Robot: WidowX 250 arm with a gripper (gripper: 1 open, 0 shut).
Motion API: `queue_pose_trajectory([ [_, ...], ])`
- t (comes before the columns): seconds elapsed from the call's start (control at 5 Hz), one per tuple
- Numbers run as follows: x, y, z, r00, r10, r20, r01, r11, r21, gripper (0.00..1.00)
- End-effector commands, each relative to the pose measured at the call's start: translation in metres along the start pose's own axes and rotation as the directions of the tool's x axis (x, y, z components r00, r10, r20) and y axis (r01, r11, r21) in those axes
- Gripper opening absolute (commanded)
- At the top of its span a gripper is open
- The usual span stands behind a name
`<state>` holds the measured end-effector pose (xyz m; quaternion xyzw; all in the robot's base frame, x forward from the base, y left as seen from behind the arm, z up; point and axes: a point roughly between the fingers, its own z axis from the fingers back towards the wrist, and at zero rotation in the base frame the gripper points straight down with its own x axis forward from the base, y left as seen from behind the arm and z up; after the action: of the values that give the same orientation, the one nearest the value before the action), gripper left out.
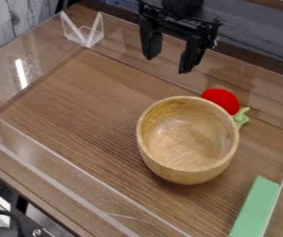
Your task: Put the green block in the brown bowl
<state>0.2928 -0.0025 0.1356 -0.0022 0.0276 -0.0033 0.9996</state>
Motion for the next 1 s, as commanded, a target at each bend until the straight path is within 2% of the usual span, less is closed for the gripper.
queue_pose_trajectory([
  [0.0, 0.000, -0.002, -0.019, 0.998, 0.051, -0.033, -0.051, 0.999, -0.011, 1.00],
  [0.2, -0.011, -0.033, -0.036, 0.995, 0.090, -0.050, -0.092, 0.995, -0.032, 1.00],
  [0.6, -0.037, -0.112, -0.037, 0.997, 0.079, -0.015, -0.079, 0.995, -0.053, 1.00],
  [0.8, -0.047, -0.147, -0.033, 0.999, 0.044, -0.012, -0.045, 0.997, -0.067, 1.00],
])
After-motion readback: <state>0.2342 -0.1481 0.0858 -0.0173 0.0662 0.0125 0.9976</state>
